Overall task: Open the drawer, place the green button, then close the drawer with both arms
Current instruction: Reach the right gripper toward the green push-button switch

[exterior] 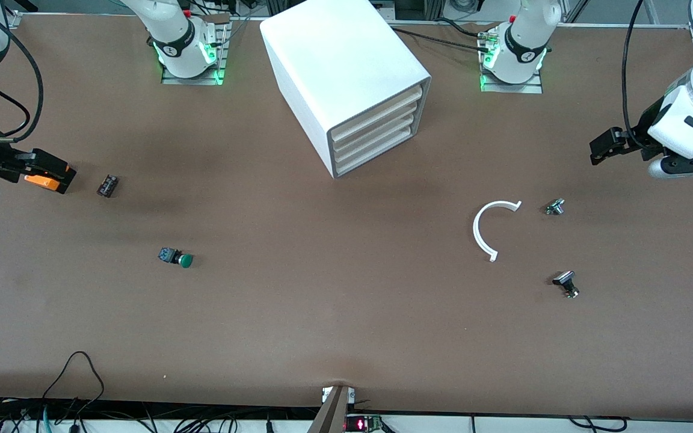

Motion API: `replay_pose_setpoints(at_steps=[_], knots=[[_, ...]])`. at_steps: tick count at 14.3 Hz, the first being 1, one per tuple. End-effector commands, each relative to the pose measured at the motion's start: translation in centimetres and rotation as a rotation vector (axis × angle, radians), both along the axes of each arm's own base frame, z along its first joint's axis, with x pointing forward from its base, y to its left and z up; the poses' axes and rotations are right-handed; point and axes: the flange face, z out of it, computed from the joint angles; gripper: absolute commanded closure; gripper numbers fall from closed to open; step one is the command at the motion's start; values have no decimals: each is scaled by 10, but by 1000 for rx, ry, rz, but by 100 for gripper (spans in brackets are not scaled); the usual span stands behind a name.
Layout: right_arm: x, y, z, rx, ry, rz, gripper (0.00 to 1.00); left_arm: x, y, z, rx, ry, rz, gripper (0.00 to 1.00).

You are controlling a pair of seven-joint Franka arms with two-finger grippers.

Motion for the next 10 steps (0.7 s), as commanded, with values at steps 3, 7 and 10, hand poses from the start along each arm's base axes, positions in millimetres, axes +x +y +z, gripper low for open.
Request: replay_pose_setpoints(at_steps=[3, 7, 10], knots=[[1, 5, -8, 4, 31, 28, 1, 3, -2, 5, -2, 0, 1, 0], [2, 10, -38, 16, 136, 24, 1, 3, -2, 6, -2, -1, 2, 0], [20, 22, -84, 21, 184, 46, 1, 3, -2, 5, -2, 0, 2, 0]])
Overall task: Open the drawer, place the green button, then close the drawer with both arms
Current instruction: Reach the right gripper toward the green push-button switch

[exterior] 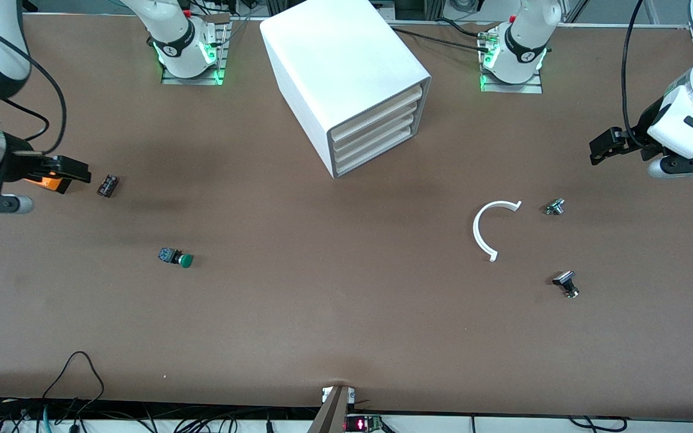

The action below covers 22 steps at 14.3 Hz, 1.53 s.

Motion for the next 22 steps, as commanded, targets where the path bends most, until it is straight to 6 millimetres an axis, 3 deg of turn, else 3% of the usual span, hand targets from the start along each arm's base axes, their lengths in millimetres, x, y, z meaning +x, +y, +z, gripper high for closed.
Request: replay_pose_setpoints(at_steps=[1, 4, 9, 13, 17, 22], knots=[[20, 15, -40, 42, 17, 17, 1, 3, -1, 5, -3, -1, 2, 0], [42, 17, -90, 81, 5, 5, 1, 3, -1, 5, -3, -1, 2, 0], [58, 19, -137, 116, -16, 99, 0, 3, -1, 5, -2, 0, 2, 0], [46, 16, -199, 149, -83, 363, 1, 3, -1, 6, -2, -1, 2, 0], [41, 13, -216, 181, -126, 701, 0, 3, -1, 4, -3, 2, 2, 0], [33, 16, -241, 181, -174, 922, 1, 4, -1, 5, -3, -1, 5, 0]])
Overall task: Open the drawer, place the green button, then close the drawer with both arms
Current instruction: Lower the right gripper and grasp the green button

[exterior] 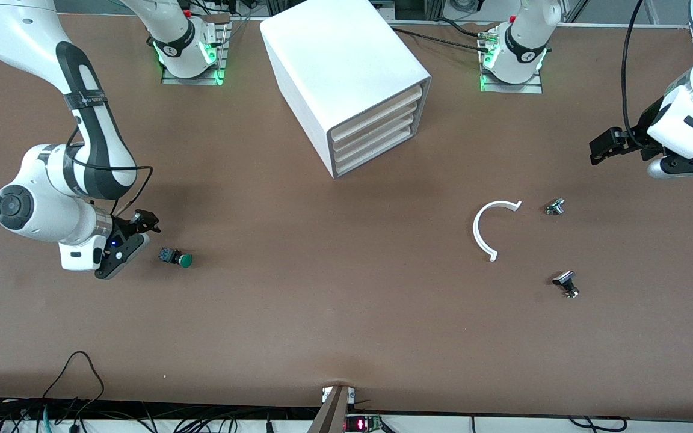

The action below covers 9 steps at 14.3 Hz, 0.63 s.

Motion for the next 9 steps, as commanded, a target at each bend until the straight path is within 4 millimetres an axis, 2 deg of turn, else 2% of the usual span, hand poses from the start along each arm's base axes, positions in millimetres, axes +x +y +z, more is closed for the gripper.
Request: replay_pose_setpoints(at_steps=[1, 9], knots=[[-13, 0, -12, 15, -54, 128, 1, 4, -1, 5, -3, -3, 5, 0], [-17, 11, -63, 24, -69, 287, 1, 3, -1, 6, -2, -1, 5, 0]])
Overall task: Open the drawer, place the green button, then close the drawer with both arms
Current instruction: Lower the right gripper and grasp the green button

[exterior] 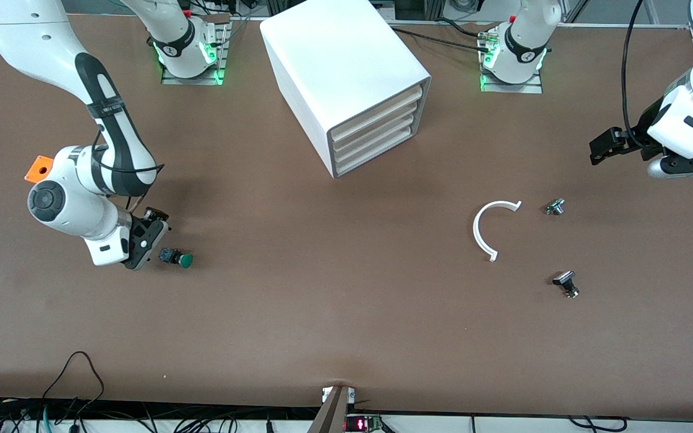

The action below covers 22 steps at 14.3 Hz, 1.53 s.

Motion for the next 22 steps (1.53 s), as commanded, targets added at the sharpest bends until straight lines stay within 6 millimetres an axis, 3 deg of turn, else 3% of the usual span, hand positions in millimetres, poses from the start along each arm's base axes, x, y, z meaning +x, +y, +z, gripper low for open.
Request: replay_pose_setpoints(at_steps=[1, 11, 12, 15, 17, 19, 22], knots=[[-1, -1, -19, 13, -11, 55, 0, 3, -1, 5, -2, 0, 5, 0], [4, 1, -47, 10, -57, 83, 3, 4, -2, 5, -3, -1, 3, 0], [5, 3, -46, 10, -65, 85, 9, 4, -2, 5, -3, -1, 3, 0], [4, 3, -47, 10, -56, 99, 52, 3, -2, 6, -2, -1, 3, 0], [4, 3, -46, 10, -59, 126, 70, 3, -3, 6, -2, -3, 2, 0], [4, 3, -45, 11, -59, 122, 81, 3, -3, 6, -2, -3, 2, 0], [9, 3, -30, 9, -85, 118, 86, 3, -3, 6, -2, -3, 2, 0]])
